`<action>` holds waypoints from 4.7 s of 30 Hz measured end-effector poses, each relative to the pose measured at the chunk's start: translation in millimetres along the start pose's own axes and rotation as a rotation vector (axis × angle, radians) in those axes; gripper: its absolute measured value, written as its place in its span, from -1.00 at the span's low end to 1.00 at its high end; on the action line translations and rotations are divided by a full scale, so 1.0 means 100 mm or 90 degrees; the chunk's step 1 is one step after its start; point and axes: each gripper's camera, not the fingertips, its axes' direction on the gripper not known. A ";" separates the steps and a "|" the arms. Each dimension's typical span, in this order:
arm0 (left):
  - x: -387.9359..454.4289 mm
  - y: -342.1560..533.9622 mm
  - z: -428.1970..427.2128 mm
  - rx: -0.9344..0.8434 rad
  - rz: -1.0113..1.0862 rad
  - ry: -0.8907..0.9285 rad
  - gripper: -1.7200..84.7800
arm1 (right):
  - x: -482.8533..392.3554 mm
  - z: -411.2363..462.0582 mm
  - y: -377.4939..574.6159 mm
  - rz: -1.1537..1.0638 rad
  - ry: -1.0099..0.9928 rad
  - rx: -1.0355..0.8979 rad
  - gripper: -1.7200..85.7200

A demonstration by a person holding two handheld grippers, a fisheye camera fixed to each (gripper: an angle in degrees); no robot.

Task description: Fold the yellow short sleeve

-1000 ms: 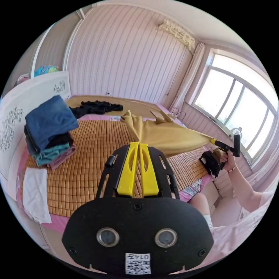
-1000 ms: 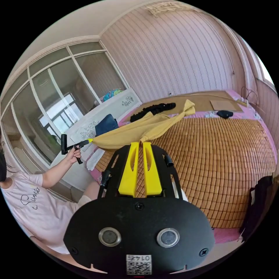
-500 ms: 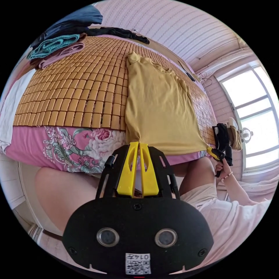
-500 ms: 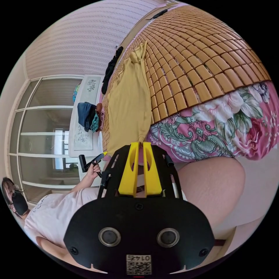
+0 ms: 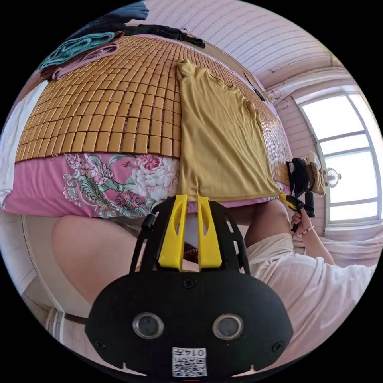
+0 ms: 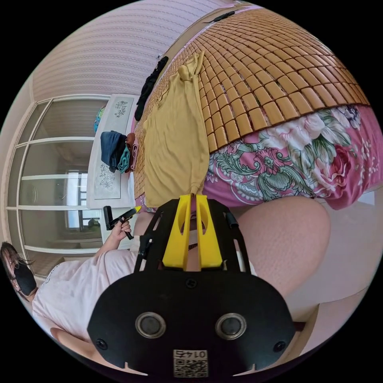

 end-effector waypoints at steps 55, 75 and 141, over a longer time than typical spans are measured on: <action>0.74 -0.15 -0.64 0.079 0.312 -0.032 -0.98 | -1.53 0.20 -1.39 -0.303 0.348 0.173 -0.69; 2.03 -2.05 -0.37 -0.052 0.458 0.033 -0.98 | -0.44 -0.98 -2.28 0.030 0.257 0.269 -0.94; -0.44 -1.55 -0.66 0.159 -0.020 -0.081 -0.88 | -3.37 4.42 -4.63 -0.508 0.286 -0.254 -0.90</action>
